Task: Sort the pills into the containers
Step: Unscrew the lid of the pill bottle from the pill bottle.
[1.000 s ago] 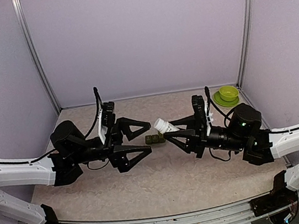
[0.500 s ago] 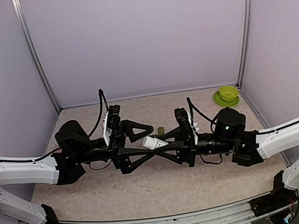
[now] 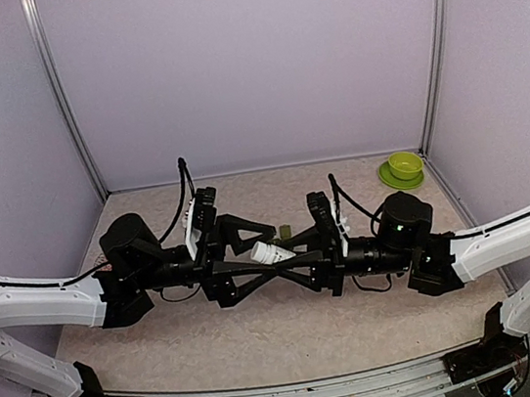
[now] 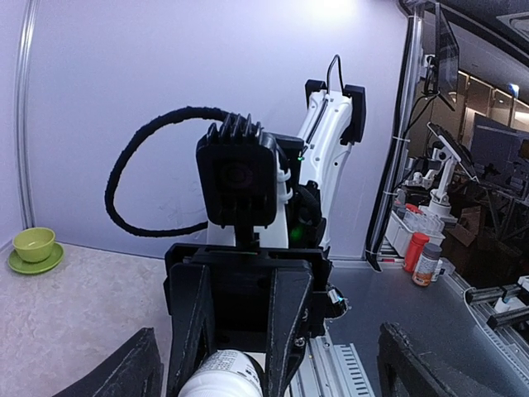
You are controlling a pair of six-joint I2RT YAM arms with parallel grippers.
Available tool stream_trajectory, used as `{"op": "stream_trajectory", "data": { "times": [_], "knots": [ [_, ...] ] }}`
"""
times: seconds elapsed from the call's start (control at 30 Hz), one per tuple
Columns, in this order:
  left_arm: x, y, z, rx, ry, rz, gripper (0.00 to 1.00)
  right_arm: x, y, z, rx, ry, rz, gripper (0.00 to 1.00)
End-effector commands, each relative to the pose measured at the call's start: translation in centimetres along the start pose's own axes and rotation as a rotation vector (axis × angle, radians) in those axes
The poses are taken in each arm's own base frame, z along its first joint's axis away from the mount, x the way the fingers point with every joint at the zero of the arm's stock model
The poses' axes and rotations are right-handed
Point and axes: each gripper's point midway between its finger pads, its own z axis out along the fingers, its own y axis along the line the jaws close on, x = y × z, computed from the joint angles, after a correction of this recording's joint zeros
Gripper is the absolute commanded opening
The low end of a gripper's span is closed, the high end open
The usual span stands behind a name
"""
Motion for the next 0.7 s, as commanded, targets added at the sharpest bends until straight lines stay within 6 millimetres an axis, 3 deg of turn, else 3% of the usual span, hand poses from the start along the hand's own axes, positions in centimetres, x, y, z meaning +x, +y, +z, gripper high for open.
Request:
{"op": "stream_trajectory", "data": {
  "times": [0.0,0.07,0.5,0.67],
  "knots": [
    [-1.1,-0.2,-0.1,0.0,-0.042,0.027,0.83,-1.4,0.0,0.4,0.007,-0.045,-0.003,0.18],
    [-1.1,-0.3,-0.1,0.003,-0.041,0.026,0.77,-1.6,-0.3,0.2,0.028,-0.054,-0.005,0.18],
    [-0.4,0.0,-0.2,-0.01,-0.032,0.004,0.66,-2.3,-1.3,-1.2,0.111,-0.084,-0.025,0.18],
    [-0.3,0.6,0.0,-0.034,-0.029,-0.009,0.5,-2.2,-1.2,-1.1,0.107,-0.079,-0.023,0.18]
  ]
}}
